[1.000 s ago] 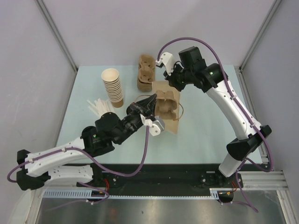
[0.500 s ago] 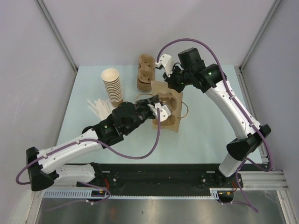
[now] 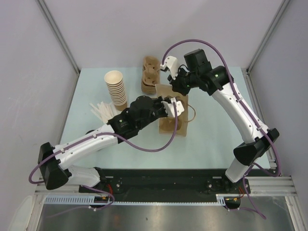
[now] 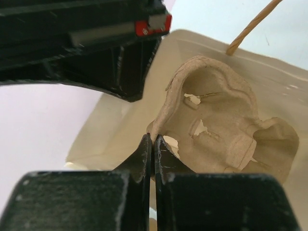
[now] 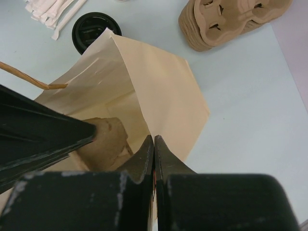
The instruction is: Pack the takeout coffee
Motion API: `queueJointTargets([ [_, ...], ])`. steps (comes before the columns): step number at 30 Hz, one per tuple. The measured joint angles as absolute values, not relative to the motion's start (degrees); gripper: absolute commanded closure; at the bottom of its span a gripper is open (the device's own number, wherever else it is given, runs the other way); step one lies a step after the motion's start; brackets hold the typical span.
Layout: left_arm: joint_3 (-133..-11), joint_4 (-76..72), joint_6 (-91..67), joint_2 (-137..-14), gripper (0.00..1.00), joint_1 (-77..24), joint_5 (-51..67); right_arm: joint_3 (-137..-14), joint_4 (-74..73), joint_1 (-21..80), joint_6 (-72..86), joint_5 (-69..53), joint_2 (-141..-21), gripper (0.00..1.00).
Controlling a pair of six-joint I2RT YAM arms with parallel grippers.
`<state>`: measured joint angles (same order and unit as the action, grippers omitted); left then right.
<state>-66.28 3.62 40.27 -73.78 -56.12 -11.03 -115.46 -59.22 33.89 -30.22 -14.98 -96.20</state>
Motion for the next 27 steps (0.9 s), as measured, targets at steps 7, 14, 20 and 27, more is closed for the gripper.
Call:
queueJointTargets([
  [7, -69.5, 7.7, 38.2, -76.2, 1.00, -54.6, -9.8, -117.6, -61.6, 30.8, -28.0, -18.7, -96.8, 1.00],
  [14, -73.4, 11.1, 36.6, -73.5, 1.00, -54.6, -7.4, -120.8, -66.2, 27.4, -23.4, -25.5, -97.2, 1.00],
  [20, -69.4, 6.8, 40.0, -68.8, 1.00, -56.8, -7.5, -120.4, -68.0, 27.4, -21.1, -30.0, -97.2, 1.00],
  [27, -65.5, 3.0, 44.8, -70.2, 1.00, -59.5, -9.8, -119.2, -68.3, 27.4, -20.6, -32.2, -97.2, 1.00],
])
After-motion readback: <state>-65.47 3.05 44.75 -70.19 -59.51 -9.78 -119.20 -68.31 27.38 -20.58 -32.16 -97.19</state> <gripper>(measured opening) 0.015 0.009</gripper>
